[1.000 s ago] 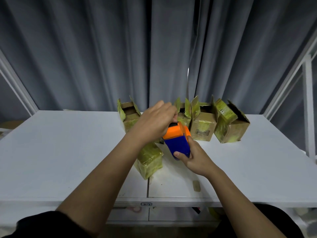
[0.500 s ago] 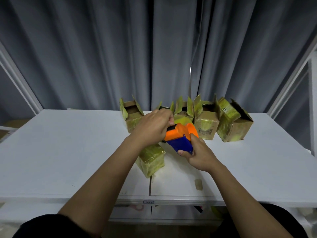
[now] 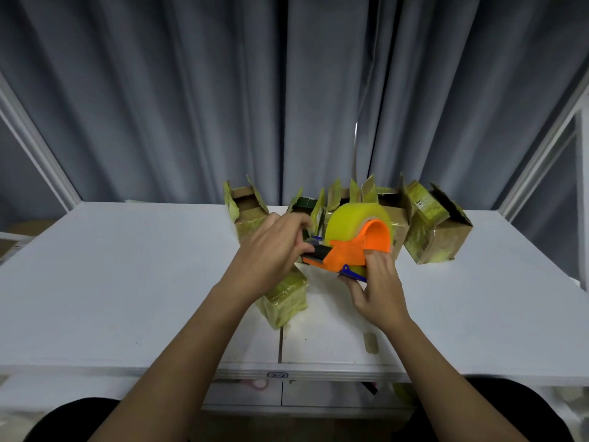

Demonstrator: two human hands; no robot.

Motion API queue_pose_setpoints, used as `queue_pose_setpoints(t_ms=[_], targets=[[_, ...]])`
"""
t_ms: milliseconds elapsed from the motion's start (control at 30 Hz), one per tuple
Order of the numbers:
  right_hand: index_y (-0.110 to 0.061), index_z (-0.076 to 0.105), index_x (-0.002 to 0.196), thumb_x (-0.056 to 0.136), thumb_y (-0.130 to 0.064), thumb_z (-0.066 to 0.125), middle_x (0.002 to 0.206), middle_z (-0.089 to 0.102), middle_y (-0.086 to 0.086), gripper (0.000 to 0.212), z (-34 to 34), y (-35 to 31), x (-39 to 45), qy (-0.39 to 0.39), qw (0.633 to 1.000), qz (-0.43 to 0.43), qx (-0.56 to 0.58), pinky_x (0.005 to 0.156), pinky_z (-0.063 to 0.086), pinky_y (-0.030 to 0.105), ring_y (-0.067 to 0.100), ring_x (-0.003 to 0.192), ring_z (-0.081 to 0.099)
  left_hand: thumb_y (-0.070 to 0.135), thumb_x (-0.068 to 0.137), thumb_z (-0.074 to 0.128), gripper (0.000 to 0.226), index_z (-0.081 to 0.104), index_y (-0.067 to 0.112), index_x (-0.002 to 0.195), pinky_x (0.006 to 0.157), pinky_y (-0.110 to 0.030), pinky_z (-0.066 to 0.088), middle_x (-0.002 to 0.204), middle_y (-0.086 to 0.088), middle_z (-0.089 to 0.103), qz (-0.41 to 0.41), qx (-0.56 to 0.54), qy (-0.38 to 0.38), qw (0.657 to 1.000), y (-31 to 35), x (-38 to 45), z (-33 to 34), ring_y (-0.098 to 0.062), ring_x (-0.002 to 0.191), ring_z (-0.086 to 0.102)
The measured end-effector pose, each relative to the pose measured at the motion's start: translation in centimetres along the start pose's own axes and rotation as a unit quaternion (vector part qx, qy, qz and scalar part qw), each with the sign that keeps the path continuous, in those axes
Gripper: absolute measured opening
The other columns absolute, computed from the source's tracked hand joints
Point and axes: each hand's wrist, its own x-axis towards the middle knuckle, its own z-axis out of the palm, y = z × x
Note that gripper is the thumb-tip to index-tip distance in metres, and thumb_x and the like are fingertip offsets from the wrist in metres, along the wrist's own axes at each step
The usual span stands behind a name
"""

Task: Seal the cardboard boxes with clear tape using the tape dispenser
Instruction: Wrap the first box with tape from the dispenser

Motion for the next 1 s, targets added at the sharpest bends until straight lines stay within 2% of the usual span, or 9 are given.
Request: queue_pose_setpoints(t_ms=[133,233,367,467,533,633,700,867,1000], targets=[[-0.012,0.045,0.107,0.070,-0.014,0.080,0.095,0.058,0.010,0.051,0.1,0.0,-0.5,0.011,0.999,-0.006,-0.034,0.085,0.046,0.066,0.023,0.096,0.043,0.025,0.090,0.062,0.016,0.061,0.015,0.102,0.071,-0.029,0.041,0.088,0.006,0.056,0.029,0.015,0.017,0.999,-0.7,-0.8,0.7,-0.016,0.091,0.047],[-0.013,0.048,0.099,0.075,-0.026,0.075,0.085,0.056,0.004,0.039,-0.3,-0.1,-0.2,-0.007,0.999,-0.005,-0.049,0.100,0.034,0.066,0.024,0.089,0.048,0.028,0.091,0.057,0.013,0.061,0.016,0.088,0.067,-0.021,0.035,0.084,0.005,0.055,0.055,0.029,0.034,0.997,-1.1,-0.9,1.1,-0.011,0.083,0.043],[-0.012,0.052,0.105,0.082,-0.051,0.058,0.079,0.042,-0.012,0.046,-1.1,-1.1,0.2,-0.055,0.998,0.006,-0.039,0.118,0.009,0.050,0.020,0.084,0.053,0.024,0.094,0.051,0.013,0.057,0.015,0.088,0.068,-0.024,0.033,0.086,0.005,0.052,0.051,0.058,0.062,0.995,-0.9,0.2,1.3,-0.012,0.083,0.039],[-0.017,0.046,0.121,0.076,-0.054,0.062,0.085,0.045,-0.020,0.060,-2.1,-2.3,0.3,-0.109,0.990,0.067,0.052,0.104,0.040,0.051,0.019,0.094,0.055,0.024,0.096,0.051,0.009,0.054,0.016,0.092,0.071,-0.025,0.033,0.090,0.009,0.047,-0.018,0.042,0.048,0.998,-1.0,2.0,1.9,-0.012,0.088,0.039],[-0.034,0.037,0.132,0.075,-0.053,0.064,0.106,0.048,-0.014,0.066,-2.8,-2.5,0.6,-0.125,0.979,0.097,0.130,0.086,0.053,0.038,0.013,0.104,0.053,0.026,0.096,0.050,0.010,0.053,0.017,0.093,0.072,-0.025,0.033,0.092,0.008,0.048,-0.059,0.017,0.032,0.998,-1.2,3.2,2.3,-0.012,0.091,0.040],[-0.050,0.035,0.133,0.081,-0.043,0.063,0.119,0.045,-0.005,0.060,-3.4,-2.1,1.2,-0.138,0.966,0.094,0.196,0.077,0.047,0.013,-0.003,0.104,0.049,0.024,0.097,0.048,0.010,0.052,0.016,0.092,0.066,-0.025,0.033,0.091,0.007,0.048,-0.099,-0.035,0.010,0.994,-1.4,4.5,2.7,-0.013,0.085,0.047],[-0.051,0.035,0.133,0.083,-0.038,0.066,0.115,0.044,-0.005,0.061,-4.0,-2.1,1.6,-0.150,0.960,0.099,0.214,0.078,0.044,0.013,-0.002,0.102,0.050,0.023,0.097,0.048,0.010,0.052,0.016,0.093,0.060,-0.021,0.034,0.092,0.006,0.048,-0.130,-0.068,-0.012,0.989,-1.5,5.1,2.5,-0.009,0.079,0.048],[-0.044,0.030,0.140,0.057,-0.072,0.074,0.110,0.040,-0.005,0.098,-5.2,-2.7,3.8,-0.199,0.977,0.058,-0.054,0.072,0.045,0.028,0.016,0.091,0.051,0.023,0.098,0.046,0.011,0.052,0.014,0.094,0.054,-0.015,0.034,0.078,0.008,0.051,-0.200,-0.121,-0.059,0.970,-1.7,5.6,2.1,-0.002,0.067,0.046],[-0.028,0.041,0.134,0.073,-0.043,0.073,0.108,0.048,0.000,0.070,-5.0,-3.5,4.2,-0.170,0.976,0.036,-0.129,0.067,0.033,0.024,0.021,0.084,0.054,0.025,0.099,0.046,0.013,0.051,0.015,0.093,0.058,-0.020,0.036,0.077,0.011,0.049,-0.240,-0.151,-0.046,0.958,-2.1,5.1,3.0,-0.005,0.070,0.047]])
